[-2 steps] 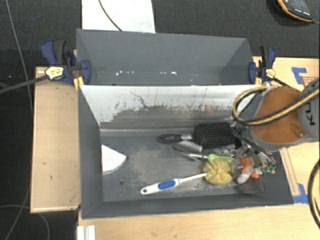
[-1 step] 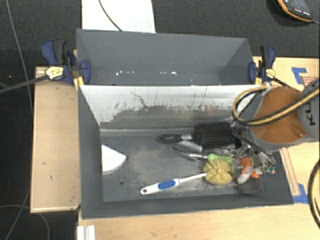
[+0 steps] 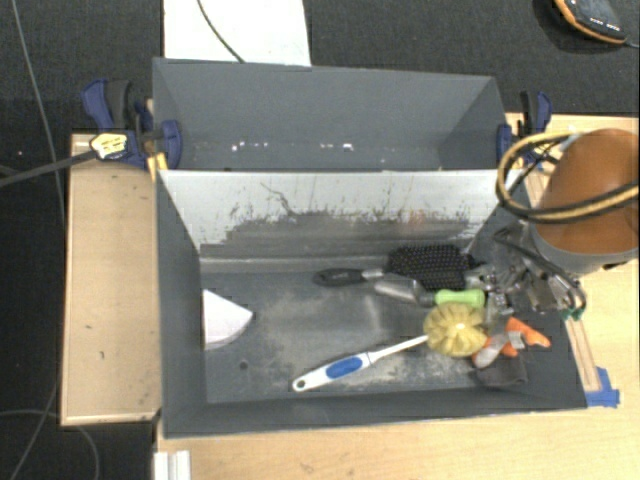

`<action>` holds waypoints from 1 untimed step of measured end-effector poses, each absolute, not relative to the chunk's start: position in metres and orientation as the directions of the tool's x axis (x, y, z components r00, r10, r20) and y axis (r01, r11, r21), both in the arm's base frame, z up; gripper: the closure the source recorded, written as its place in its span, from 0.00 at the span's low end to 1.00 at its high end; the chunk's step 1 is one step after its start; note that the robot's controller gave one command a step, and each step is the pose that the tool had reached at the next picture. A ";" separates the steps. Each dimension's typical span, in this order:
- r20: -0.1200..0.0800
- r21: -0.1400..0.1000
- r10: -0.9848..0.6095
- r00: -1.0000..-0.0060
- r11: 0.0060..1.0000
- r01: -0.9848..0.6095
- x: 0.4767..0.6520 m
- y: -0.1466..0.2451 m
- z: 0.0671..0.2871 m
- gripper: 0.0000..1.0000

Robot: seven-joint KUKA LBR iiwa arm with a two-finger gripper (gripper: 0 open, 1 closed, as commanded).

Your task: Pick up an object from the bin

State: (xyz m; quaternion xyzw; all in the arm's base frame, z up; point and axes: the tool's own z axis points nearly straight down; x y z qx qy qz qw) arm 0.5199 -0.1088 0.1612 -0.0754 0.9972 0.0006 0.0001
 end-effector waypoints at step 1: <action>-0.002 0.001 -0.152 -0.988 0.988 -0.152 0.520 -0.109 0.176 1.00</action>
Offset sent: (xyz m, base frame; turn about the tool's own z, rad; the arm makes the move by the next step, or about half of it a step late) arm -0.0124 -0.0065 0.0453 -0.5855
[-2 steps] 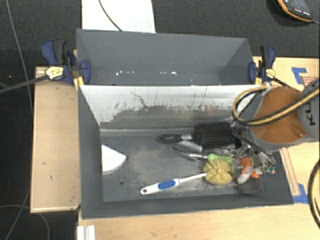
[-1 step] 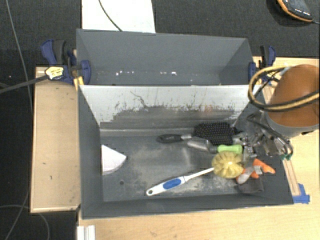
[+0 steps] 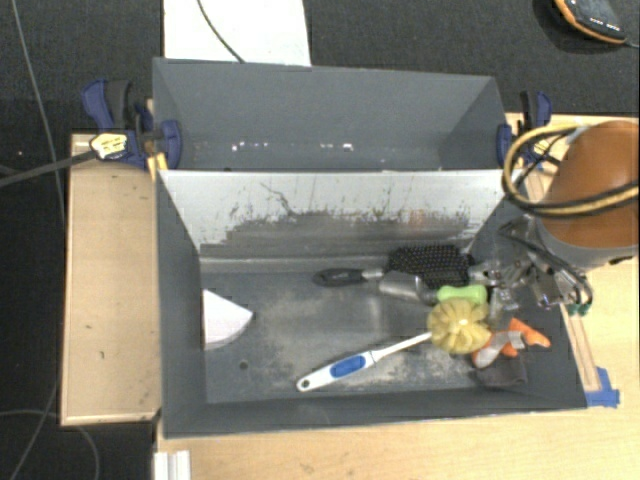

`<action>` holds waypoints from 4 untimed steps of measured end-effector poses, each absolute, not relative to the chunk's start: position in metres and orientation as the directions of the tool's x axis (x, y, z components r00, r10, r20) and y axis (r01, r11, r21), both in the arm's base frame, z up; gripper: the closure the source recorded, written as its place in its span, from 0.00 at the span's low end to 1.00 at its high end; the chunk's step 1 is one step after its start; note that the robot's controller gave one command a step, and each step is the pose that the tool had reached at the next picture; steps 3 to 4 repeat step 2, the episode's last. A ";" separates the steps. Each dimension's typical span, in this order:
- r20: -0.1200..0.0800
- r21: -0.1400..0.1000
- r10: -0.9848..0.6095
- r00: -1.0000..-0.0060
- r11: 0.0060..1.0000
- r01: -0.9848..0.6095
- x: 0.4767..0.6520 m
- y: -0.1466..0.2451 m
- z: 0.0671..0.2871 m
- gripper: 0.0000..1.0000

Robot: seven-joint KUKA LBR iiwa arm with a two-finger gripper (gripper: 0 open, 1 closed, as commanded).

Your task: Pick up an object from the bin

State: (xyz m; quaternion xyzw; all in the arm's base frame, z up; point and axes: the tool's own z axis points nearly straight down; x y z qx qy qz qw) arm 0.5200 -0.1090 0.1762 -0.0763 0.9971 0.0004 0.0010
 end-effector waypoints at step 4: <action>-0.008 -0.003 -0.513 -0.858 0.859 -0.513 0.514 -0.114 0.225 1.00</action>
Offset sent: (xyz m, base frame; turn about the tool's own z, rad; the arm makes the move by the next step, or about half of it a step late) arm -0.0064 -0.0054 0.0705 -0.0298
